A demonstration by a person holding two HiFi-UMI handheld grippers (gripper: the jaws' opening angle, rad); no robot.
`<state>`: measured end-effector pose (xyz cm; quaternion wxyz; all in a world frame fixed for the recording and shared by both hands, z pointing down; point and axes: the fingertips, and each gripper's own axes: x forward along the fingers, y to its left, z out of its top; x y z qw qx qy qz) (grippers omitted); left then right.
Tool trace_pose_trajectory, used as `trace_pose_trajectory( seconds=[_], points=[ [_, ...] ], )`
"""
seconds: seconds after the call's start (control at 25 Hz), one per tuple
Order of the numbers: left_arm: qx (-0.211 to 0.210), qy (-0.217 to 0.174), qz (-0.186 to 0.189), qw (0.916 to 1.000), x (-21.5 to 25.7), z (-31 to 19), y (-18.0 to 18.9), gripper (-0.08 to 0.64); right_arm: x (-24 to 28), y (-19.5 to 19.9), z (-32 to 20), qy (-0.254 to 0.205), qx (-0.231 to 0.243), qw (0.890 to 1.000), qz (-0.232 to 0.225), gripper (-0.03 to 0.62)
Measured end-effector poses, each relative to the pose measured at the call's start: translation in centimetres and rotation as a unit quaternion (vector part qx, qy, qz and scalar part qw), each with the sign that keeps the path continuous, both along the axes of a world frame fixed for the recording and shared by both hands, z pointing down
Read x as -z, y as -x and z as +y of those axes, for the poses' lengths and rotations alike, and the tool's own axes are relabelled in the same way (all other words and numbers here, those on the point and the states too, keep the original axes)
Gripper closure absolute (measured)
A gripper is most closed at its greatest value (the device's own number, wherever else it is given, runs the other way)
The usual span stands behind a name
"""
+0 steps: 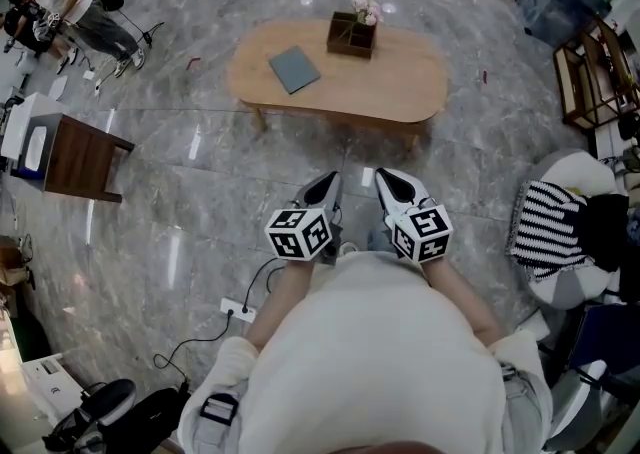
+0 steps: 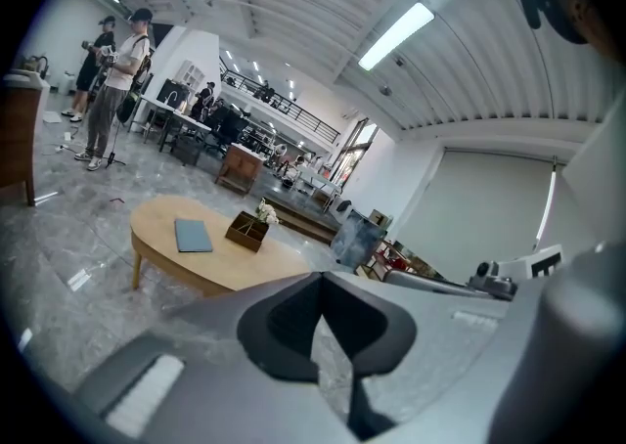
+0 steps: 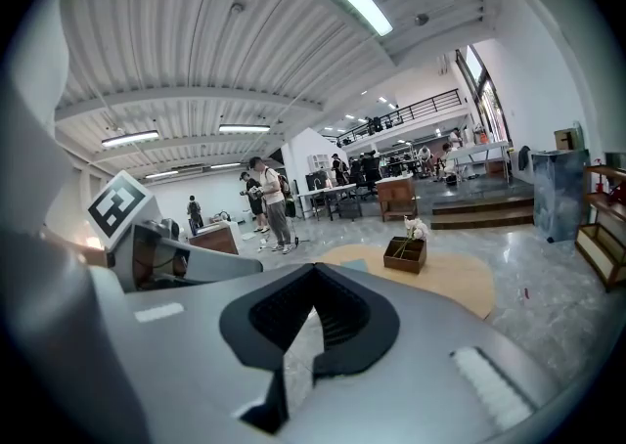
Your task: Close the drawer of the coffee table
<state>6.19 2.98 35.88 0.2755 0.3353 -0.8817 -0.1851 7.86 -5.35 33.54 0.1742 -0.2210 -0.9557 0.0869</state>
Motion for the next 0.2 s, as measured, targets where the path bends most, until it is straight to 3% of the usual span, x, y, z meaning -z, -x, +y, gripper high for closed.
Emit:
trace_pose_trajectory(
  seconds=[0.2],
  points=[
    [0.003,0.0,-0.003,1.0,0.36,0.47,0.37,0.558,0.35,0.38,0.16,0.003,-0.002,1.0,-0.003,0.594]
  ],
)
